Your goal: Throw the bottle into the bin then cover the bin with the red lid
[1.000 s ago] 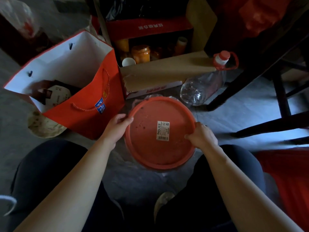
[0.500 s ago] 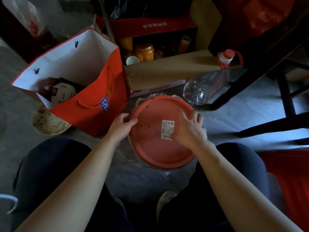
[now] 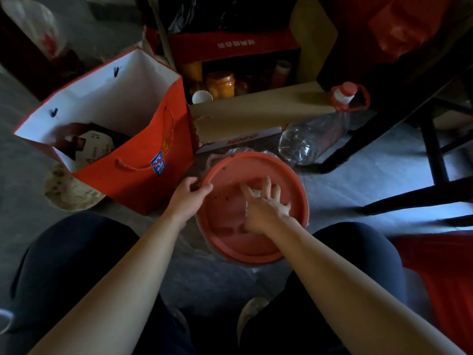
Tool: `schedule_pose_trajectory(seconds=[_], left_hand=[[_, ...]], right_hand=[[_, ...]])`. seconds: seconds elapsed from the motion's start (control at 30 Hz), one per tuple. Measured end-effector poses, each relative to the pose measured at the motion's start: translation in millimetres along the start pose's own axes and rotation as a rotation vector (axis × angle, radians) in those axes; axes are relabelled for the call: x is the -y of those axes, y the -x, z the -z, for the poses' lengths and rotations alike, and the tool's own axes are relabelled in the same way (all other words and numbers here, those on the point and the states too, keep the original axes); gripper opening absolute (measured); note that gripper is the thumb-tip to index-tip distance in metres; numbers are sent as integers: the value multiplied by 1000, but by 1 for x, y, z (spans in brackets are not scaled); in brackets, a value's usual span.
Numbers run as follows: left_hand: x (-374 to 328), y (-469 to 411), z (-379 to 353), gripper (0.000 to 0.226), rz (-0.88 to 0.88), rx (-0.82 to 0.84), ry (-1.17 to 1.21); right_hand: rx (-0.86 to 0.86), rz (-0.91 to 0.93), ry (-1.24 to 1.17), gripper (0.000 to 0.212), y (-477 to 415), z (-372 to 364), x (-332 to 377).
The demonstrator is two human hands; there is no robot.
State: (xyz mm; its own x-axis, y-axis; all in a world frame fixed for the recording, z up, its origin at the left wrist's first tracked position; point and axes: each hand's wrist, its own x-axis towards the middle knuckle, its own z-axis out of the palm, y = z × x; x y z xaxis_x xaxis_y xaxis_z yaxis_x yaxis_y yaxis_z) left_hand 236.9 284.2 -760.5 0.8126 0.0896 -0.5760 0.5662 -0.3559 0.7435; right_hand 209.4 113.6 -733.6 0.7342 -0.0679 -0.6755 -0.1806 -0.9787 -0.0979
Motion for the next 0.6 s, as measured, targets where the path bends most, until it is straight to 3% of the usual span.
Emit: schedule_pose_trajectory(seconds=[0.23,0.6], left_hand=[[2,-2,-2,42,-13,6,0],[6,-12,-10,58,13,-12,48]], right_hand=[[0,-16,0,113,-4,3,1],[60,-22,14,112,-10,-3,4]])
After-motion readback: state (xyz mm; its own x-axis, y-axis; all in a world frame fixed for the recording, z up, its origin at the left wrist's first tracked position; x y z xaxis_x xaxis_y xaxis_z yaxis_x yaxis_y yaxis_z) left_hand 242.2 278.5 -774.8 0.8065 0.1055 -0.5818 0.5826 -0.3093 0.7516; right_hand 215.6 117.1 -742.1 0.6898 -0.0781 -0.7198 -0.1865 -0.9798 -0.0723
